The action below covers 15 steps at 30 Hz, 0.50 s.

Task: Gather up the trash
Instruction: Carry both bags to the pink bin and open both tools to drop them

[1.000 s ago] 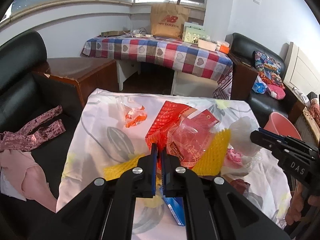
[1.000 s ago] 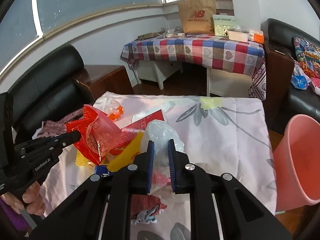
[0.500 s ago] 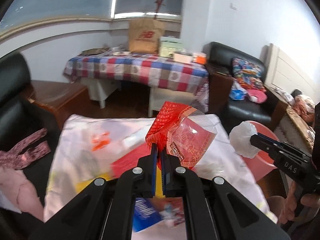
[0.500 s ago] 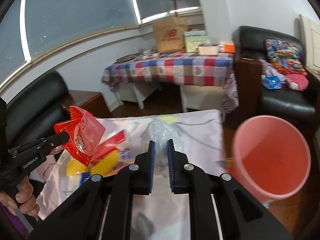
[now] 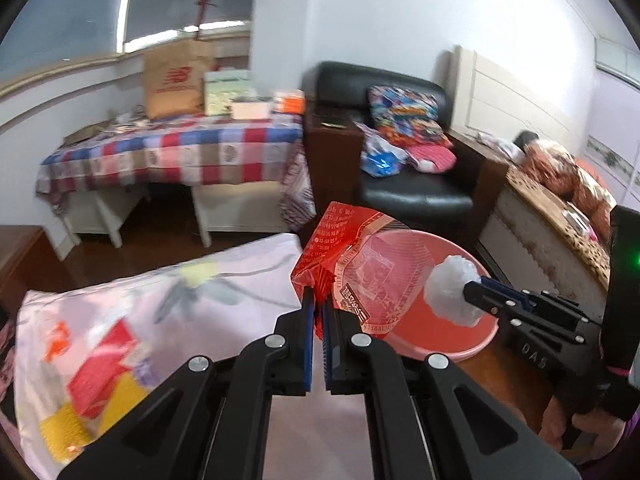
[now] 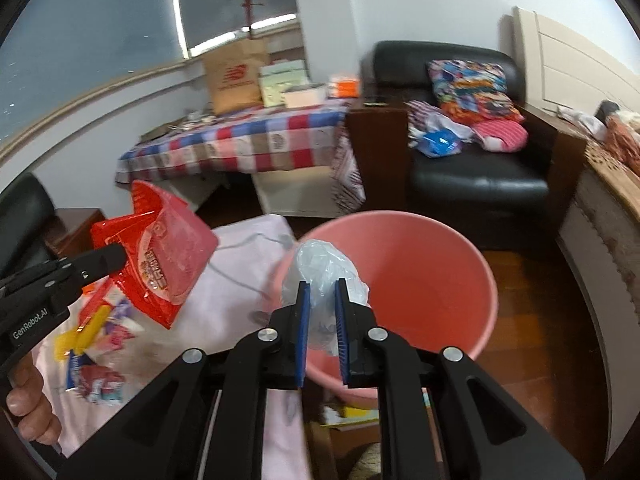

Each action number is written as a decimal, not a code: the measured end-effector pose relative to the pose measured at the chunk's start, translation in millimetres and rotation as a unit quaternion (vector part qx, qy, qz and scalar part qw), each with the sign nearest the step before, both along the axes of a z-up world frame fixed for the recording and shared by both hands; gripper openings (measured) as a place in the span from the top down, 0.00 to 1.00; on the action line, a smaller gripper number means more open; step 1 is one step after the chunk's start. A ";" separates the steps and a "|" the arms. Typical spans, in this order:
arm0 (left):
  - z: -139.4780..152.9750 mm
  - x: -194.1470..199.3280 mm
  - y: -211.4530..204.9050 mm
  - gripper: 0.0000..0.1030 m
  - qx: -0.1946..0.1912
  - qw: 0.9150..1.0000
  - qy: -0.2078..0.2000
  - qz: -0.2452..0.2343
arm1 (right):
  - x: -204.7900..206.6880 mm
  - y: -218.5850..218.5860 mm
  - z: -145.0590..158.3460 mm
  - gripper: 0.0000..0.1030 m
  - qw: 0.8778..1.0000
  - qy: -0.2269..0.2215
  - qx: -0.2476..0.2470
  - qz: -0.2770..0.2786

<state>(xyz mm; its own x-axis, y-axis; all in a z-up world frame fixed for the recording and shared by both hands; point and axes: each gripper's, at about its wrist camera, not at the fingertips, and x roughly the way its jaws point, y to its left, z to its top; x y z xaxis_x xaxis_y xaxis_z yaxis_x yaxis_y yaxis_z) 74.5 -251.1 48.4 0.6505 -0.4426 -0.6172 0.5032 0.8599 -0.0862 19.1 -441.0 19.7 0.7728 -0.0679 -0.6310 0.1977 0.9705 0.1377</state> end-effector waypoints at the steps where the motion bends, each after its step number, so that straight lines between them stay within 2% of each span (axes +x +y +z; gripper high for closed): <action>1: -1.9 4.7 -11.2 0.97 -0.001 1.000 0.007 -0.006 | -0.7 -5.3 -2.8 0.88 1.000 0.002 -0.001 -0.004; 5: -11.5 24.9 -52.9 0.97 -0.001 0.999 0.026 -0.028 | 1.3 -22.6 -16.7 0.88 1.000 0.018 -0.003 -0.016; 10: -36.4 42.0 -90.7 0.97 0.035 0.998 0.050 -0.036 | 7.2 -31.5 -29.7 0.88 0.999 0.035 -0.009 -0.022; 15: -59.7 54.8 -109.8 0.97 0.060 0.995 0.075 -0.039 | 10.6 -38.9 -41.3 0.88 0.998 0.050 -0.013 -0.027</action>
<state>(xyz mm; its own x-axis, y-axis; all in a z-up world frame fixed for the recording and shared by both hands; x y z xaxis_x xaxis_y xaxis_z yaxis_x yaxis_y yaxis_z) 129.3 -361.0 -11.3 0.5146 -0.4056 -0.7554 0.5576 0.8276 -0.0645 29.6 -479.9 -21.6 0.7003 -0.1254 -0.7027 0.2616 0.9611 0.0892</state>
